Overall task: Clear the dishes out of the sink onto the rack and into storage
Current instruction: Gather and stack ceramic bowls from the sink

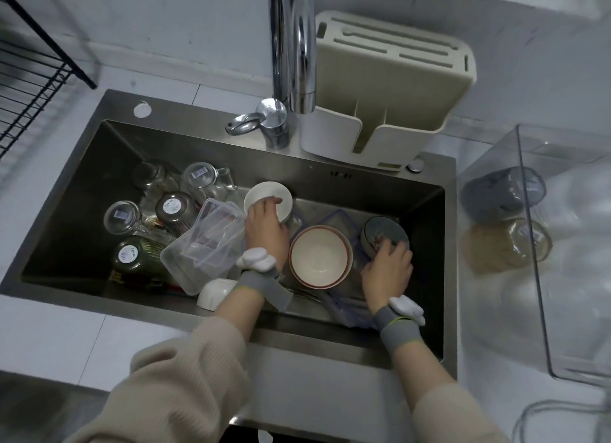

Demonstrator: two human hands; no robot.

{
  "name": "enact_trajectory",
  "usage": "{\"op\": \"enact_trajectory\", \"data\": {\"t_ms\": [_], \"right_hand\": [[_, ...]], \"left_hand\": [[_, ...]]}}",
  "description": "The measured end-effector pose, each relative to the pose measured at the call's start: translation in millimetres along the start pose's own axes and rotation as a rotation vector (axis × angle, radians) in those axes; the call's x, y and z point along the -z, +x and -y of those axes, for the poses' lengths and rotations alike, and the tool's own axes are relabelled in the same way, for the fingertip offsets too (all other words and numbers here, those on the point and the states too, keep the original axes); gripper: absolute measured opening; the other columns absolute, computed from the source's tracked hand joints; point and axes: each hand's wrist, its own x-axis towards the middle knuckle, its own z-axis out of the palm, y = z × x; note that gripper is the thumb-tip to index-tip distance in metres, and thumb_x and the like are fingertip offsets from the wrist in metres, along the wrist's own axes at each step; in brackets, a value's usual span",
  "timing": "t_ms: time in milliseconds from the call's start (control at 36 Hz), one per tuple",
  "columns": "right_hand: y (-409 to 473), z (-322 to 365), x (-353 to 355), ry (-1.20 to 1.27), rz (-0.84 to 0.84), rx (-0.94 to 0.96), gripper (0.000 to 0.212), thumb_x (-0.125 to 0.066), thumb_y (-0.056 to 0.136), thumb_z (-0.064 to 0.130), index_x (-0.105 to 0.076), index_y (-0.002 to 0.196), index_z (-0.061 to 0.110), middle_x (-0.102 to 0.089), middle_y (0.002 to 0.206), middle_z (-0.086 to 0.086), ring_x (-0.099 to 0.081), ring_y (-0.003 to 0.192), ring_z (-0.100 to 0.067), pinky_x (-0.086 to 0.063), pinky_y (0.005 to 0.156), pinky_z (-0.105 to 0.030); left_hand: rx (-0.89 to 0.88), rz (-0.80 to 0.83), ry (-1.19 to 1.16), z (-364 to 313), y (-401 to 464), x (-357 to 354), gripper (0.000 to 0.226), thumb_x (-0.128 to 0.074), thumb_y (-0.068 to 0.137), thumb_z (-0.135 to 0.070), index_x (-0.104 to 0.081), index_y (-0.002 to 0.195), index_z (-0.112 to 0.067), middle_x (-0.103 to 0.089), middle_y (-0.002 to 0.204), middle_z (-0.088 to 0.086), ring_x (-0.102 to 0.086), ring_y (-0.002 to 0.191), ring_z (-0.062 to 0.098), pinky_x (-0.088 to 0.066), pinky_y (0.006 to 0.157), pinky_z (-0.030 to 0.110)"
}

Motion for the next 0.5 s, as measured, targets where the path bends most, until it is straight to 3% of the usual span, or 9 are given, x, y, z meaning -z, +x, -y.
{"op": "enact_trajectory", "data": {"t_ms": [83, 167, 250, 389, 500], "right_hand": [[10, -7, -7, -0.058, 0.098, 0.095, 0.057, -0.055, 0.089, 0.012, -0.038, 0.143, 0.015, -0.05, 0.137, -0.01, -0.043, 0.129, -0.027, -0.029, 0.109, -0.04], [11, -10, -12, -0.105, 0.136, 0.111, 0.052, -0.05, 0.092, 0.011, -0.039, 0.142, 0.017, -0.05, 0.139, -0.008, -0.042, 0.131, -0.026, -0.022, 0.113, -0.039], [11, -11, -15, -0.156, 0.169, 0.11, 0.047, -0.05, 0.092, 0.01, -0.043, 0.138, 0.018, -0.051, 0.137, -0.009, -0.043, 0.129, -0.027, -0.022, 0.112, -0.038], [16, -10, -15, -0.168, 0.161, 0.087, 0.042, -0.049, 0.092, 0.008, -0.049, 0.134, 0.016, -0.052, 0.136, -0.01, -0.043, 0.127, -0.029, -0.026, 0.109, -0.037], [23, -9, -14, -0.166, 0.174, 0.071, 0.037, -0.048, 0.093, 0.009, -0.055, 0.129, 0.014, -0.055, 0.131, -0.011, -0.046, 0.124, -0.028, -0.028, 0.108, -0.036]], "left_hand": [[-0.064, 0.168, 0.197, 5, 18, -5, 0.045, -0.053, 0.09, -0.014, -0.05, 0.135, -0.015, -0.06, 0.126, 0.012, -0.053, 0.116, 0.031, -0.034, 0.098, 0.035], [-0.061, 0.331, 0.426, 9, 18, -16, 0.036, -0.043, 0.094, -0.016, -0.052, 0.129, -0.017, -0.064, 0.118, 0.008, -0.058, 0.109, 0.029, -0.038, 0.092, 0.034], [-0.108, 0.381, 0.55, 16, 12, -25, 0.031, -0.039, 0.096, -0.013, -0.052, 0.124, -0.016, -0.062, 0.119, 0.005, -0.058, 0.11, 0.026, -0.039, 0.091, 0.033], [-0.205, 0.401, 0.519, 24, 17, -24, 0.032, -0.049, 0.087, -0.013, -0.053, 0.118, -0.021, -0.061, 0.117, 0.003, -0.058, 0.108, 0.025, -0.035, 0.092, 0.035], [-0.225, 0.271, 0.333, 24, 16, -20, 0.028, -0.053, 0.087, -0.006, -0.059, 0.115, -0.011, -0.062, 0.111, 0.012, -0.057, 0.099, 0.033, -0.042, 0.077, 0.041]]}}
